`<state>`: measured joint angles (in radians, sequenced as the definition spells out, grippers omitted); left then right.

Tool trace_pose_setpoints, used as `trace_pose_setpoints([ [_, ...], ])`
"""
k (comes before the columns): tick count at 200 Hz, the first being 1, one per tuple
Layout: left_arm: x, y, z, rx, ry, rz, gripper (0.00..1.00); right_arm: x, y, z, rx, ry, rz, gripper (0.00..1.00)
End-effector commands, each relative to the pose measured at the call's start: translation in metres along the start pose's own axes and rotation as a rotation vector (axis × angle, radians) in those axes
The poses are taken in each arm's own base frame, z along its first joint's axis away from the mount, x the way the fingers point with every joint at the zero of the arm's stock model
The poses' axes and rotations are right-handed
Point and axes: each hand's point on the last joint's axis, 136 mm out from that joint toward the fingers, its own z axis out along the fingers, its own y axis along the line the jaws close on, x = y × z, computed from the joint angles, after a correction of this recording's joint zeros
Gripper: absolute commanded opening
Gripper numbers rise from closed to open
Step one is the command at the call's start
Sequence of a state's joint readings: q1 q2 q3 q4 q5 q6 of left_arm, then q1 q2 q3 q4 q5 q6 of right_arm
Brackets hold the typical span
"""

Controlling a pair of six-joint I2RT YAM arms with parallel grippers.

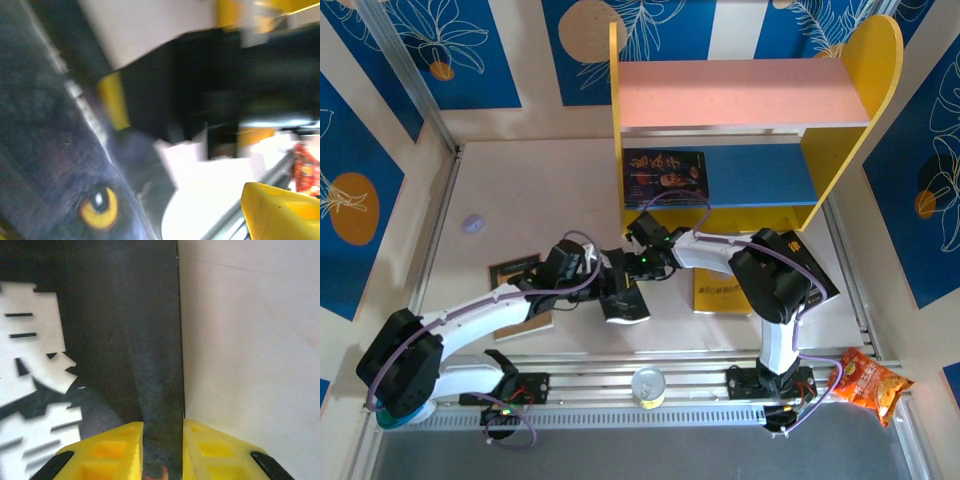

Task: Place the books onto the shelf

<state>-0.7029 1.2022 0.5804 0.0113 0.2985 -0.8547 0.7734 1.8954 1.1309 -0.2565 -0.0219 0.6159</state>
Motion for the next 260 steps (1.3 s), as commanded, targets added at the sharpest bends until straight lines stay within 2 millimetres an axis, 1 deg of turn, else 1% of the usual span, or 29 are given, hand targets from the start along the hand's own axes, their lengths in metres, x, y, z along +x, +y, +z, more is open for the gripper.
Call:
trace_pose_setpoints([
  [1,-0.030,-0.078,-0.021,0.262,-0.097,0.153,0.80,0.044,0.005,0.033,-0.042,0.147,-0.006,0.23],
  [39,-0.034,-0.054,-0.020,0.132,-0.127,0.127,0.78,0.043,0.007,0.031,-0.044,0.144,-0.005,0.23],
  [55,-0.036,-0.035,-0.022,0.013,-0.134,0.117,0.77,0.044,0.004,0.029,-0.037,0.143,-0.001,0.23],
  [69,-0.035,-0.010,-0.027,-0.128,-0.134,0.095,0.77,0.044,0.002,0.028,-0.031,0.139,0.003,0.23],
  [83,-0.033,0.009,-0.030,-0.223,-0.130,0.085,0.77,0.044,0.000,0.027,-0.030,0.138,0.006,0.24],
  [95,-0.031,0.019,-0.031,-0.270,-0.124,0.078,0.77,0.043,0.000,0.025,-0.028,0.135,0.005,0.24],
  [117,-0.026,0.030,-0.030,-0.321,-0.100,0.063,0.77,0.044,0.000,0.025,-0.027,0.136,0.004,0.24],
  [142,-0.024,0.037,-0.029,-0.361,-0.086,0.054,0.74,0.044,-0.001,0.024,-0.024,0.137,0.004,0.24],
  [165,-0.025,0.040,-0.032,-0.383,-0.088,0.056,0.69,0.043,-0.001,0.023,-0.023,0.133,0.003,0.24],
  [180,-0.027,0.040,-0.035,-0.397,-0.096,0.062,0.61,0.043,-0.001,0.022,-0.022,0.132,0.002,0.25],
  [199,-0.029,0.040,-0.038,-0.403,-0.108,0.067,0.48,0.042,-0.001,0.022,-0.021,0.129,0.002,0.26],
  [223,-0.031,0.038,-0.040,-0.397,-0.118,0.074,0.37,0.041,-0.003,0.020,-0.014,0.124,0.001,0.27],
  [244,-0.034,0.035,-0.041,-0.381,-0.132,0.087,0.27,0.036,-0.007,0.014,-0.008,0.108,-0.004,0.28],
  [260,-0.036,0.033,-0.041,-0.371,-0.139,0.094,0.18,0.028,-0.010,0.007,-0.008,0.088,-0.005,0.29],
])
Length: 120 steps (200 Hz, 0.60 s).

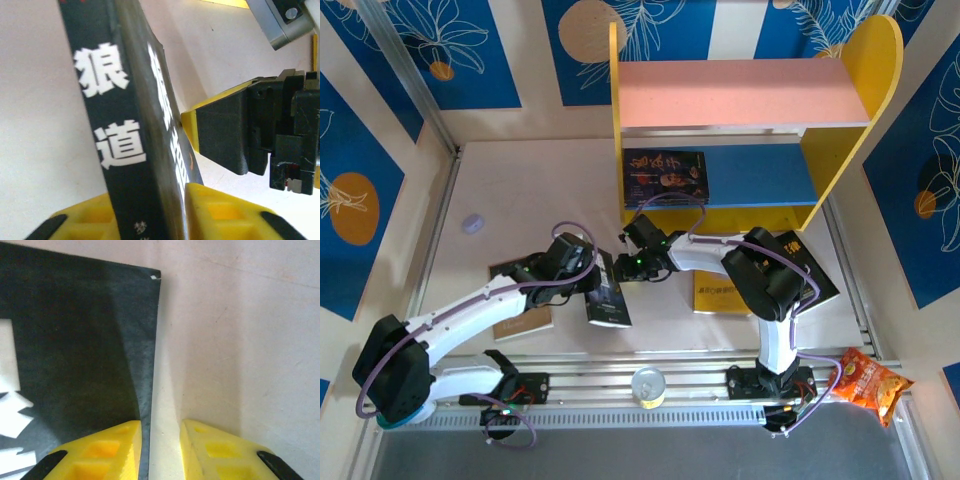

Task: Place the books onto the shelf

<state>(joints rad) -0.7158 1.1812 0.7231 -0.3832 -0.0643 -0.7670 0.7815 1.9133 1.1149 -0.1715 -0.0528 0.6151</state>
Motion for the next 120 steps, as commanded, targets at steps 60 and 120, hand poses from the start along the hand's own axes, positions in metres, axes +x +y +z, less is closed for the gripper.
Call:
trace_pose_setpoints([
  [60,-0.057,-0.012,-0.049,0.023,-0.249,-0.003,0.00,-0.002,-0.004,-0.041,-0.023,-0.020,0.023,0.43],
  [120,-0.117,-0.004,-0.132,0.015,-0.625,-0.122,0.00,-0.036,0.037,-0.084,-0.237,-0.225,0.166,0.53],
])
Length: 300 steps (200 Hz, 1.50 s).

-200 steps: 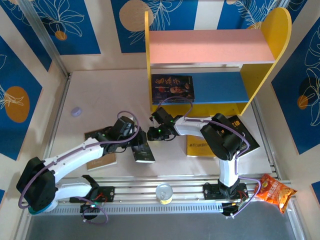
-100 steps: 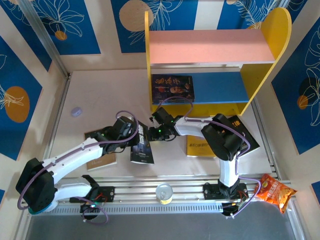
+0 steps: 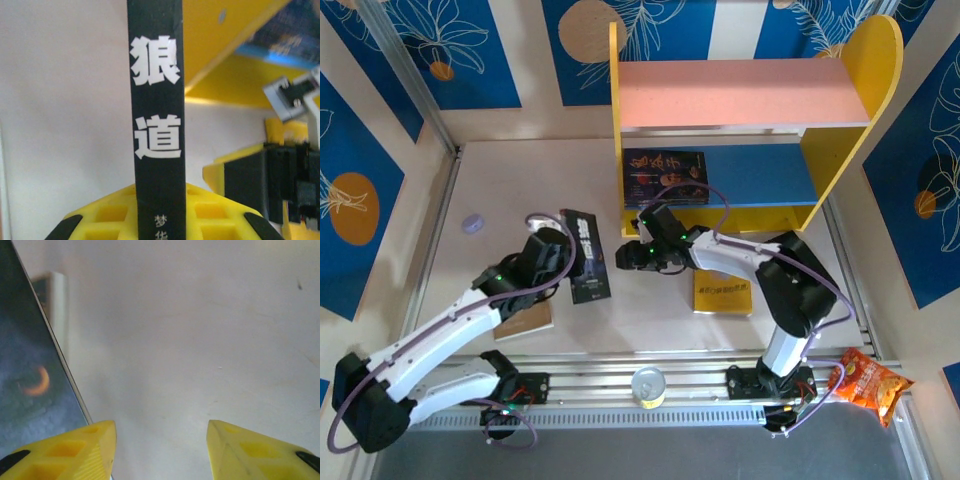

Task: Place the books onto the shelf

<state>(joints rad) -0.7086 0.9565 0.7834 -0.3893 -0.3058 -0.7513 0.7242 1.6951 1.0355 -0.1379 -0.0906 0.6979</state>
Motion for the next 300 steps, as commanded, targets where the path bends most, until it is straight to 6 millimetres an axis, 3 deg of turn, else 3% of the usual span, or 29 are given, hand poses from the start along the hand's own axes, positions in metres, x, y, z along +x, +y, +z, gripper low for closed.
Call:
trace_pose_setpoints([
  [1,-0.064,-0.002,-0.036,-0.001,-0.261,-0.092,0.00,-0.012,0.024,-0.016,-0.130,-0.088,0.102,0.53],
  [54,-0.107,0.007,-0.075,0.057,-0.545,-0.261,0.00,-0.026,0.072,-0.025,-0.411,-0.252,0.286,0.62],
  [96,-0.126,0.008,-0.087,0.080,-0.668,-0.329,0.00,-0.033,0.106,-0.042,-0.524,-0.345,0.289,0.70],
  [163,-0.129,0.004,-0.081,0.152,-0.718,-0.433,0.00,-0.040,0.119,-0.069,-0.592,-0.429,0.307,0.77],
  [250,-0.116,-0.002,-0.068,0.304,-0.726,-0.564,0.00,-0.052,0.136,-0.050,-0.696,-0.390,0.403,0.77],
  [300,-0.113,-0.006,-0.065,0.337,-0.721,-0.580,0.00,-0.053,0.142,-0.037,-0.743,-0.365,0.470,0.71],
])
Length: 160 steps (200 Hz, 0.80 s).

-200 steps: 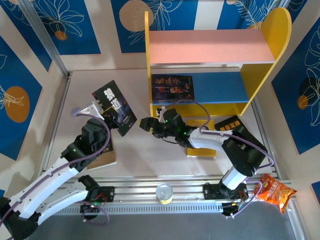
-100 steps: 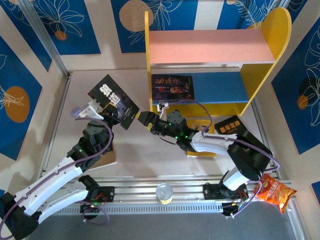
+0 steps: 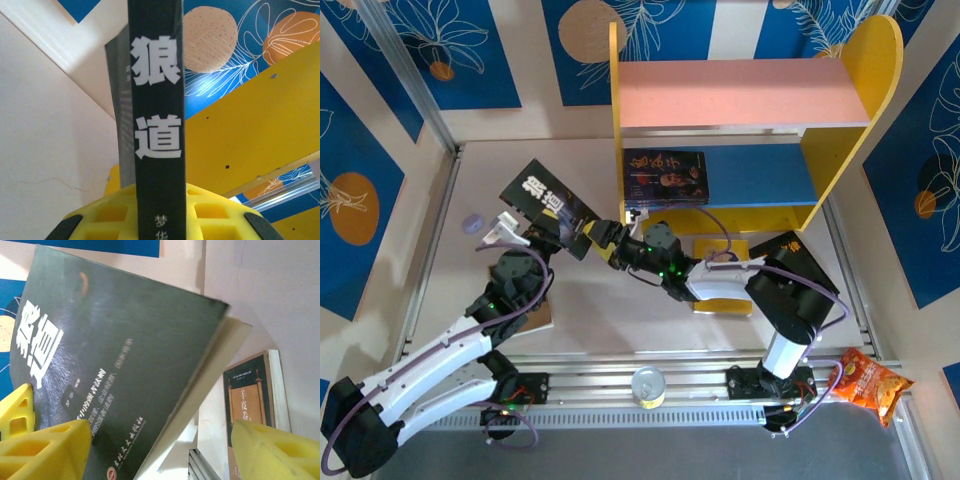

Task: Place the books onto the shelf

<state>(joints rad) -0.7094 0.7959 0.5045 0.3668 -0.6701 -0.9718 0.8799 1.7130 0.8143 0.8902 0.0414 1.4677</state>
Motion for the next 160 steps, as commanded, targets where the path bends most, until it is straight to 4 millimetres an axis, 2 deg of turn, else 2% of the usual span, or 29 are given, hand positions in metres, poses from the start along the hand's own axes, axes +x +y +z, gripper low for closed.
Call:
trace_pose_setpoints([
  [1,-0.017,-0.030,-0.004,0.121,-0.049,-0.125,0.00,0.000,0.024,0.007,-0.089,-0.007,0.038,0.71],
  [45,-0.006,-0.023,-0.004,0.120,-0.045,-0.167,0.00,-0.003,0.026,0.009,-0.104,-0.015,0.053,0.47],
  [77,0.001,-0.023,-0.002,0.114,-0.038,-0.169,0.00,-0.004,0.024,0.007,-0.098,-0.020,0.057,0.36],
  [120,0.007,-0.018,-0.002,0.099,-0.030,-0.175,0.00,-0.013,0.023,-0.004,-0.082,-0.042,0.033,0.26],
  [135,0.008,-0.015,-0.003,0.089,-0.027,-0.168,0.18,-0.016,0.026,-0.009,-0.075,-0.045,0.007,0.24],
  [160,0.002,-0.007,-0.007,0.047,-0.039,-0.145,0.37,-0.018,0.034,-0.018,-0.073,-0.040,-0.066,0.21],
])
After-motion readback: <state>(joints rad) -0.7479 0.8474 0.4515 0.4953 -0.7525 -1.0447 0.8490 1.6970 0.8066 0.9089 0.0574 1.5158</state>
